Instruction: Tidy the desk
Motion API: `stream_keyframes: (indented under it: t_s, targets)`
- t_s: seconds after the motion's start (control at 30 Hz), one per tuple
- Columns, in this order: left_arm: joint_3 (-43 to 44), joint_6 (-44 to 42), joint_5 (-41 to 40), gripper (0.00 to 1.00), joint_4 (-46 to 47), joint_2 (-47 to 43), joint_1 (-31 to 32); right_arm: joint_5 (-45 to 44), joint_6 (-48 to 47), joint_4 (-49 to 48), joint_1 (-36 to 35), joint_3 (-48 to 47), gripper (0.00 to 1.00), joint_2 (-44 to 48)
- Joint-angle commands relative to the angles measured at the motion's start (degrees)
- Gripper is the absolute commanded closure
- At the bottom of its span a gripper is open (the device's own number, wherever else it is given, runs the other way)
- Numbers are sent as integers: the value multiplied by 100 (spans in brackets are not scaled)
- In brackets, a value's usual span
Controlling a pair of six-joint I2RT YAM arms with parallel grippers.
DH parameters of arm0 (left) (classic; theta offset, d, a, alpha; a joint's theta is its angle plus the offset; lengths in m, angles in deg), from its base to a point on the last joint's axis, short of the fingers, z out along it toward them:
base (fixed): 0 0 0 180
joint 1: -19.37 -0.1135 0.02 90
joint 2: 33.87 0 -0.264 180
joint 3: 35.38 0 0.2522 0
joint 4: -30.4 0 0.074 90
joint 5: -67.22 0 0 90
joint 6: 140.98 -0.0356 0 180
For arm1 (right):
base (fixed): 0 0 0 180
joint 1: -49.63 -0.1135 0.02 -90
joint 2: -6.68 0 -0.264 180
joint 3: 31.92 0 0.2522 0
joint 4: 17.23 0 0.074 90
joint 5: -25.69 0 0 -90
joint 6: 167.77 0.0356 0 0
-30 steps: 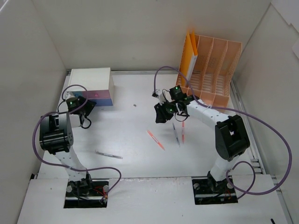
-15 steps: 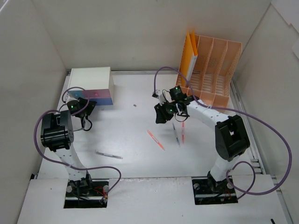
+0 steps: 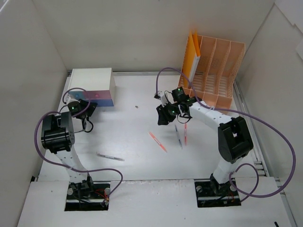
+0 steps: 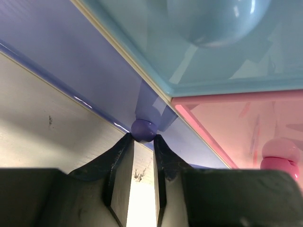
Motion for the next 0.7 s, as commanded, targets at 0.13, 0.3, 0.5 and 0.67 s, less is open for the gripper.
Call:
stream_keyframes:
  t_s: [0.13, 0.3, 0.5, 0.67]
  targets:
    - [94, -94, -68, 100, 436, -226, -97, 13, -73, -265, 26, -3, 68, 333]
    - [15, -235, 107, 100, 120, -455, -97, 22, -73, -282, 26, 6, 68, 333]
    - [-363, -367, 266, 100, -328, -841, -97, 57, -64, -317, 26, 6, 68, 324]
    - [-960, -340, 248, 100, -556, -1316, -97, 83, -55, -335, 35, 32, 68, 350]
